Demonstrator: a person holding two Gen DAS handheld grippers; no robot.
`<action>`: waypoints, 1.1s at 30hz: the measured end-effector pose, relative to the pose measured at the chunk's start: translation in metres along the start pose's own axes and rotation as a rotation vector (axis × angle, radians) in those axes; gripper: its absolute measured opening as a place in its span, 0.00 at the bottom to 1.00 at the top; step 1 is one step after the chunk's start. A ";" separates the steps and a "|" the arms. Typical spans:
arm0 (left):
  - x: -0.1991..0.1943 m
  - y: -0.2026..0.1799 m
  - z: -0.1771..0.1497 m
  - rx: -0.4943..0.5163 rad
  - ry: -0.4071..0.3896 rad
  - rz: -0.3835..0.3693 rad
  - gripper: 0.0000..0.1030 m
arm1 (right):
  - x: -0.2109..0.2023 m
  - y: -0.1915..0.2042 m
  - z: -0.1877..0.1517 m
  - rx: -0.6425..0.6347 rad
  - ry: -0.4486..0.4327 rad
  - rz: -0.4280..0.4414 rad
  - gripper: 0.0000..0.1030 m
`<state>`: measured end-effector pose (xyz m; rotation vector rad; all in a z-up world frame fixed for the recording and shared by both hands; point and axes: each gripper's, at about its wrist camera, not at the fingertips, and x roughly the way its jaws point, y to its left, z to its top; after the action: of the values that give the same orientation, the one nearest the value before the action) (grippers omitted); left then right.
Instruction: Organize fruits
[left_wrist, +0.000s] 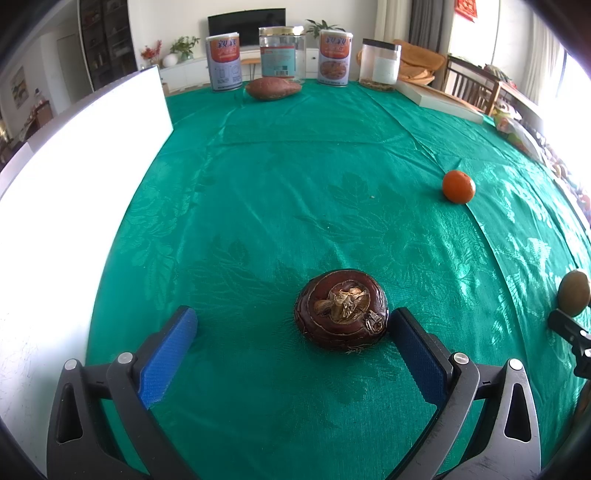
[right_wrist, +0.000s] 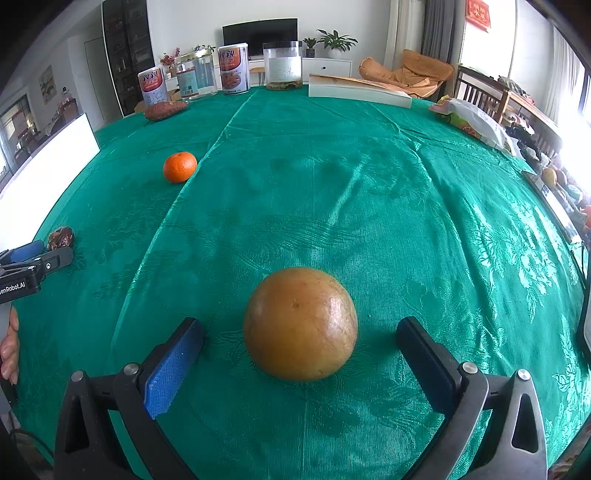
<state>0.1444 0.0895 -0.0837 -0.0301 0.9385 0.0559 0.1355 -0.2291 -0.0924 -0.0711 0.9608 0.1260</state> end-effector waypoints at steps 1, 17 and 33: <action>0.000 0.000 0.000 0.000 0.000 0.000 1.00 | 0.000 0.000 0.000 0.000 0.000 0.000 1.00; -0.010 -0.006 0.005 0.089 0.120 -0.181 0.98 | -0.020 -0.030 0.003 0.034 0.111 0.202 1.00; -0.060 -0.008 0.006 0.005 0.034 -0.227 0.45 | -0.032 0.008 0.025 -0.021 0.152 0.158 0.47</action>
<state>0.1144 0.0797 -0.0312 -0.1332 0.9638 -0.1574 0.1366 -0.2211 -0.0524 -0.0245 1.1169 0.2792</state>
